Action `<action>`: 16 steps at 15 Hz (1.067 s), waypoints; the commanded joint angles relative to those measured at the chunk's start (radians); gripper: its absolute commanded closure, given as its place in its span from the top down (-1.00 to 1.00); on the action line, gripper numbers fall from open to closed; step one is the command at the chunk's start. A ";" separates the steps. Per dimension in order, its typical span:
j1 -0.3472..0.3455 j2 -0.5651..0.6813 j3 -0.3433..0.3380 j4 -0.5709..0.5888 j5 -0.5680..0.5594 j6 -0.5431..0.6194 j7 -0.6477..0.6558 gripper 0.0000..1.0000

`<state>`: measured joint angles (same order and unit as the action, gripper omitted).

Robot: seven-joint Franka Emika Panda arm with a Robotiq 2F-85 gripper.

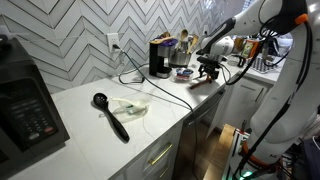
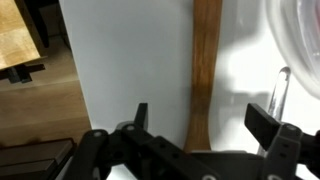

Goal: Put the wooden spoon inside the black container

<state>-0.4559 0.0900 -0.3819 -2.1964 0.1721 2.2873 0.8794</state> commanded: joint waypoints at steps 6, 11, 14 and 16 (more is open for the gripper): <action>0.014 0.115 -0.032 0.089 -0.001 -0.023 0.038 0.81; 0.009 0.111 -0.040 0.089 0.016 -0.022 0.023 0.02; 0.010 0.100 -0.047 0.089 0.009 -0.029 0.032 -0.44; 0.012 0.094 -0.052 0.086 0.003 -0.032 0.036 -0.80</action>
<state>-0.4558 0.1807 -0.4142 -2.1090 0.1722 2.2647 0.9085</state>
